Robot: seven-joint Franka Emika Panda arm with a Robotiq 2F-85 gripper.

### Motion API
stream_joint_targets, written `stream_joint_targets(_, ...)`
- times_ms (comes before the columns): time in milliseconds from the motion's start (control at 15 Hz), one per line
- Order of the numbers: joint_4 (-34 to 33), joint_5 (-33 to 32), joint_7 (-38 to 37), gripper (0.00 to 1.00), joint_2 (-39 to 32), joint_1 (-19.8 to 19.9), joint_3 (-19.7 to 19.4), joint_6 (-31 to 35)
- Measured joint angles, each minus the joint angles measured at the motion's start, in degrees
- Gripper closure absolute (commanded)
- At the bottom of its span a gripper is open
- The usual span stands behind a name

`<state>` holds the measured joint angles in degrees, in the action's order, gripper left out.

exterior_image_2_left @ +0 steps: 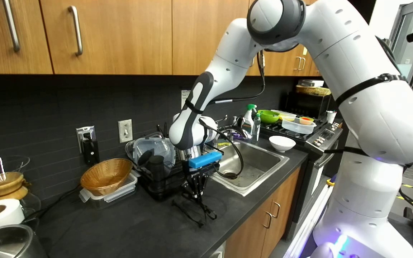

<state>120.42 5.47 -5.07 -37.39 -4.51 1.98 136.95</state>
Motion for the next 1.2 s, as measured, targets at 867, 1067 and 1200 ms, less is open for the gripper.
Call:
stream_joint_targets(867, 0.48, -0.91, -0.11, 0.48, 0.85, -0.70, -0.15, -0.08)
stream_joint_targets(1067, 0.48, -0.91, -0.11, 0.32, 0.91, -0.84, -0.15, -0.08)
stream_joint_targets(1200, 0.48, -0.91, -0.11, 0.15, 0.95, -0.87, -0.15, -0.08)
